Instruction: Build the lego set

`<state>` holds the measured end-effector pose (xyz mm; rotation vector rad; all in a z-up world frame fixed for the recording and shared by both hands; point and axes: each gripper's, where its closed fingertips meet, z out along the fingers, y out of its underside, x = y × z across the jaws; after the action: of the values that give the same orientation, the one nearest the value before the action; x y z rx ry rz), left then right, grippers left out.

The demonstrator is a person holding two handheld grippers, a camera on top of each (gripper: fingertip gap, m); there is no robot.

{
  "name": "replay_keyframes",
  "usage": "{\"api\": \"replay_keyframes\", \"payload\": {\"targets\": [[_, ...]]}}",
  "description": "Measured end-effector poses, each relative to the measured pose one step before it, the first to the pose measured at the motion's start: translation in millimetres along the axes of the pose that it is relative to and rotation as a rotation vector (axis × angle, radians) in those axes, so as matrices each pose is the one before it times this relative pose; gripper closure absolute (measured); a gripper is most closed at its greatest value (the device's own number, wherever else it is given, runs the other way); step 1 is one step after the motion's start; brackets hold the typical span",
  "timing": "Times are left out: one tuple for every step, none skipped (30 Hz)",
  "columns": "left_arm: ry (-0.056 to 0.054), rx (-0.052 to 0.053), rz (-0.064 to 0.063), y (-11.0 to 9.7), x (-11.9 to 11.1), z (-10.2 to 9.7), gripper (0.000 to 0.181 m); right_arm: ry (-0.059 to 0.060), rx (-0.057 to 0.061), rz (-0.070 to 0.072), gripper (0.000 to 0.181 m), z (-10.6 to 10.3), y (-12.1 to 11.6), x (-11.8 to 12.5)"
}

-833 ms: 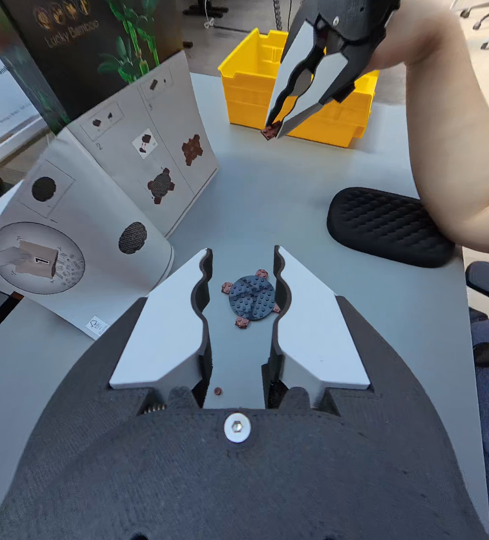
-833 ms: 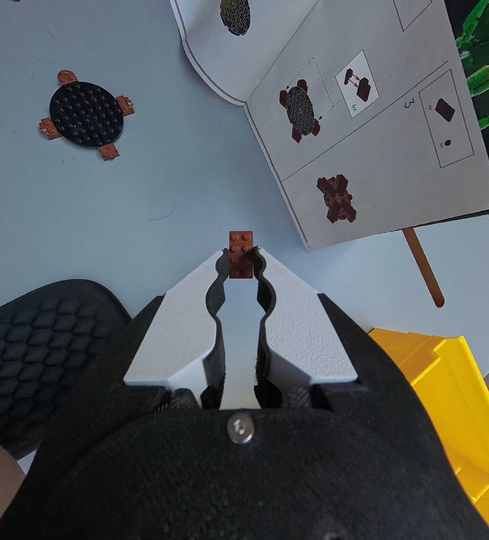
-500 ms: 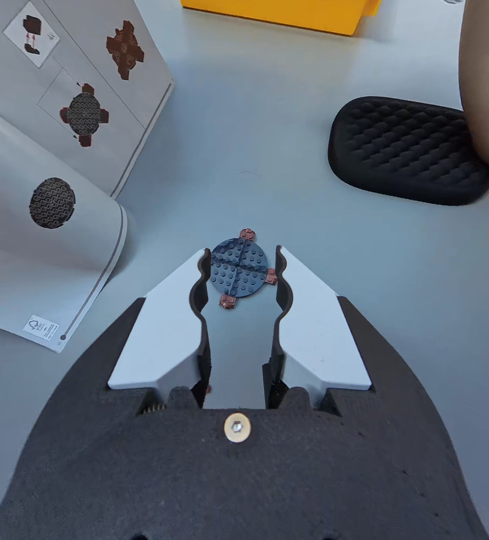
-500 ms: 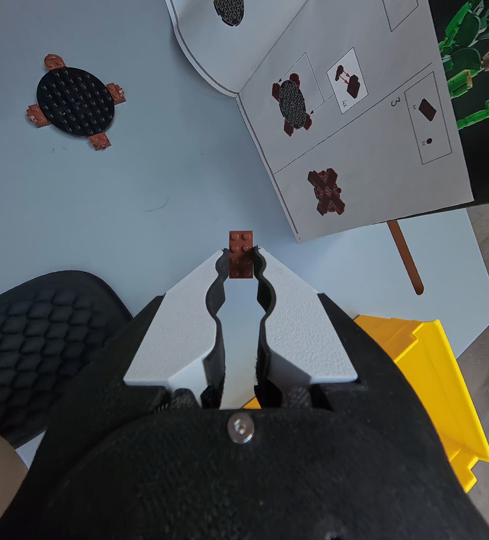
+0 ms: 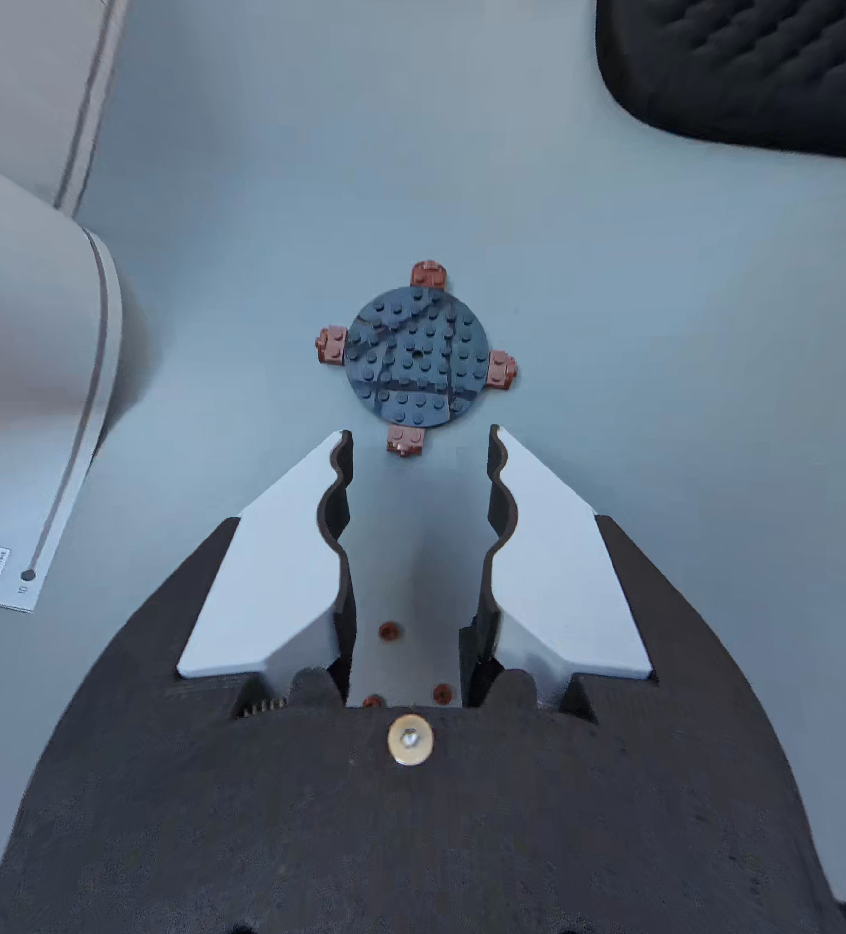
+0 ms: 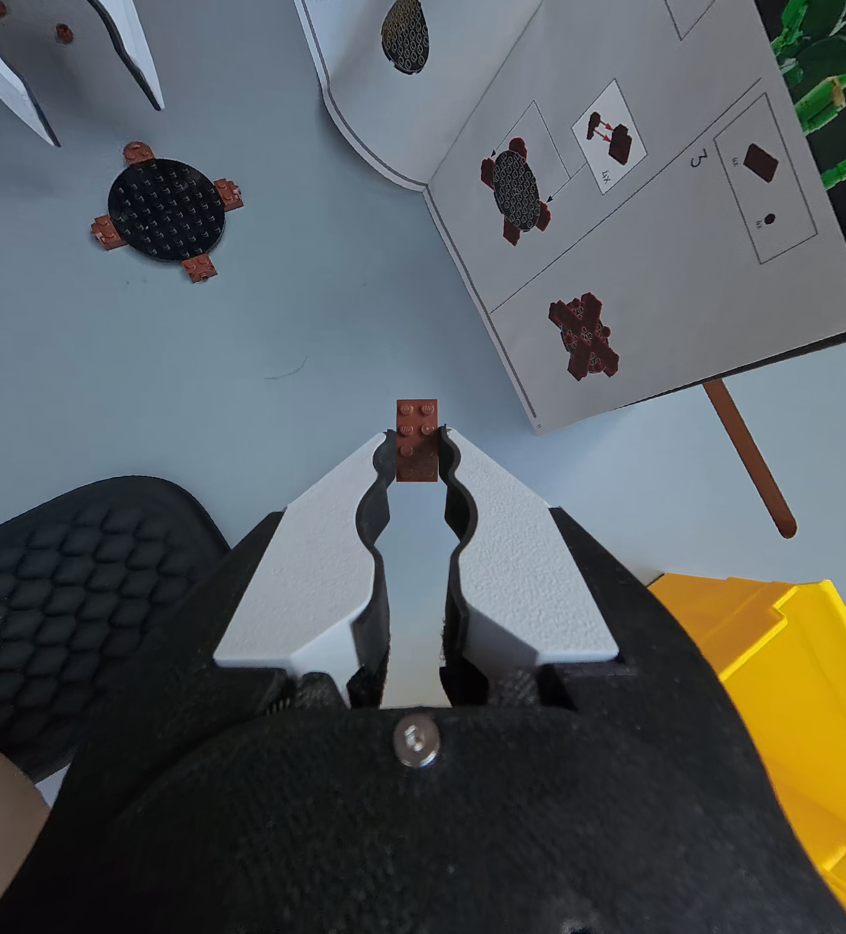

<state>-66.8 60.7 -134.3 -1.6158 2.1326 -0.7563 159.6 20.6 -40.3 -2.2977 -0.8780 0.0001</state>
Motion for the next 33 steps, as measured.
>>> {"api": "replay_keyframes", "payload": {"targets": [[-0.0106, -0.0053, -0.0018, 3.24, -3.15, -2.26, 0.125, -0.0129, 0.0057, 0.0054, 0.166, 1.48, 1.82, 0.00], [-0.0112, 0.0230, -0.0006, -2.08, -3.07, -2.13, 0.125, -0.0021, 0.0010, 0.0040, 0.166, 1.15, 2.01, 1.87], [0.0165, 0.0233, -0.0039, -2.96, 1.73, -1.26, 0.125, 0.0002, 0.0010, 0.0098, 0.166, 1.02, 1.72, 2.48], [0.0308, 0.0091, -0.0053, -1.53, 4.63, -0.41, 0.125, -0.0070, 0.0029, 0.0114, 0.166, 1.03, 1.54, 1.27], [0.0182, -0.0043, 0.0024, 0.26, 3.48, 0.45, 0.125, -0.0038, 0.0013, 0.0071, 0.166, 0.82, 1.84, 1.55], [-0.0075, -0.0141, 0.0140, 1.72, 0.14, 0.97, 0.125, 0.0019, 0.0005, 0.0072, 0.165, 0.50, 2.05, 2.19], [-0.0208, -0.0167, 0.0212, 2.04, -1.57, 1.12, 0.125, -0.0012, -0.0010, 0.0111, 0.166, 0.42, 2.59, 1.65], [-0.0127, -0.0138, 0.0178, 1.78, -0.39, 1.11, 0.125, -0.0027, -0.0010, 0.0112, 0.166, 0.10, 2.89, 1.25], [-0.0028, -0.0076, 0.0100, 0.83, 0.73, 1.04, 0.126, 0.0013, -0.0011, 0.0100, 0.166, 0.10, 2.71, 1.92], [-0.0043, -0.0025, 0.0060, -0.02, -0.01, 0.60, 0.126, 0.0013, -0.0013, 0.0102, 0.166, -0.01, 2.54, 2.02], [-0.0022, -0.0032, 0.0032, 0.23, -0.13, 0.06, 0.126, 0.0012, -0.0015, 0.0105, 0.166, 0.10, 2.03, 1.89], [0.0005, -0.0003, 0.0001, 0.11, -0.09, -0.19, 0.127, 0.0022, -0.0029, 0.0082, 0.166, 0.12, 1.48, 1.83], [-0.0018, 0.0052, -0.0007, -0.43, -0.59, 0.02, 0.129, 0.0025, -0.0035, 0.0041, 0.166, 0.30, 0.88, 1.20], [-0.0041, 0.0055, -0.0002, -0.21, -1.06, 0.47, 0.130, 0.0030, -0.0027, -0.0007, 0.166, 0.35, 0.11, 0.90], [0.0012, -0.0012, -0.0009, 1.00, -0.31, 0.68, 0.130, 0.0016, -0.0014, -0.0035, 0.165, 0.42, -0.70, 0.20], [0.0055, -0.0053, -0.0027, 1.65, 0.31, 0.95, 0.130, 0.0000, -0.0021, -0.0043, 0.166, 0.57, -0.97, -0.42], [0.0006, -0.0030, -0.0020, 1.12, -0.30, 0.77, 0.130, 0.0003, -0.0031, -0.0050, 0.166, 0.43, -0.99, -0.60], [0.0017, -0.0009, 0.0000, 0.59, 0.20, 0.71, 0.131, 0.0003, -0.0025, -0.0069, 0.166, 0.36, -1.05, -0.87], [-0.0008, -0.0056, 0.0025, 0.98, 0.12, 0.45, 0.131, 0.0009, -0.0009, -0.0079, 0.166, 0.08, -1.17, -0.90], [-0.0071, -0.0056, 0.0048, 0.81, -0.70, 0.19, 0.133, 0.0009, 0.0018, -0.0061, 0.166, -0.18, -1.39, -0.75], [-0.0022, -0.0019, 0.0053, 0.16, 0.24, 0.42, 0.134, -0.0005, 0.0041, -0.0034, 0.166, -0.39, -1.41, -0.58], [0.0037, -0.0012, 0.0041, 0.10, 1.12, 0.69, 0.135, 0.0006, 0.0037, -0.0019, 0.166, -0.42, -1.09, -0.22], [-0.0001, -0.0040, 0.0038, 0.63, 0.42, 1.13, 0.137, 0.0015, 0.0019, -0.0008, 0.166, -0.39, -0.49, 0.02], [-0.0046, -0.0081, 0.0042, 1.46, -0.48, 1.40, 0.139, 0.0000, -0.0004, -0.0007, 0.166, -0.31, 0.00, -0.25], [-0.0042, -0.0091, 0.0026, 1.73, -0.51, 1.60, 0.139, 0.0015, -0.0009, -0.0011, 0.166, -0.27, 0.13, -0.02], [0.0026, -0.0079, 0.0004, 1.55, 0.48, 1.81, 0.140, 0.0013, 0.0003, -0.0010, 0.166, -0.23, 0.08, 0.11], [0.0055, -0.0076, 0.0002, 1.28, 0.82, 1.86, 0.140, 0.0004, 0.0015, -0.0001, 0.166, -0.27, -0.22, 0.08], [0.0015, -0.0052, 0.0023, 0.72, 0.25, 1.44, 0.141, -0.0006, 0.0019, 0.0002, 0.166, -0.22, -0.32, -0.16], [-0.0021, 0.0046, 0.0036, -1.06, -0.09, 0.58, 0.144, 0.0001, 0.0016, -0.0008, 0.166, -0.16, -0.22, 0.00], [0.0045, 0.0027, 0.0029, -0.72, 0.92, 0.40, 0.146, -0.0005, 0.0017, -0.0003, 0.166, -0.17, -0.19, -0.04], [-0.0026, 0.0009, 0.0027, -0.36, -0.21, 0.69, 0.149, -0.0013, 0.0014, 0.0006, 0.166, -0.10, -0.21, -0.02], [-0.0057, 0.0022, 0.0057, -0.32, -0.82, 0.39, 0.151, 0.0001, 0.0001, 0.0002, 0.166, 0.06, -0.07, 0.06], [-0.0007, 0.0030, 0.0059, -0.40, -0.07, 0.17, 0.153, 0.0000, -0.0006, -0.0005, 0.166, 0.26, -0.13, 0.03]]}}
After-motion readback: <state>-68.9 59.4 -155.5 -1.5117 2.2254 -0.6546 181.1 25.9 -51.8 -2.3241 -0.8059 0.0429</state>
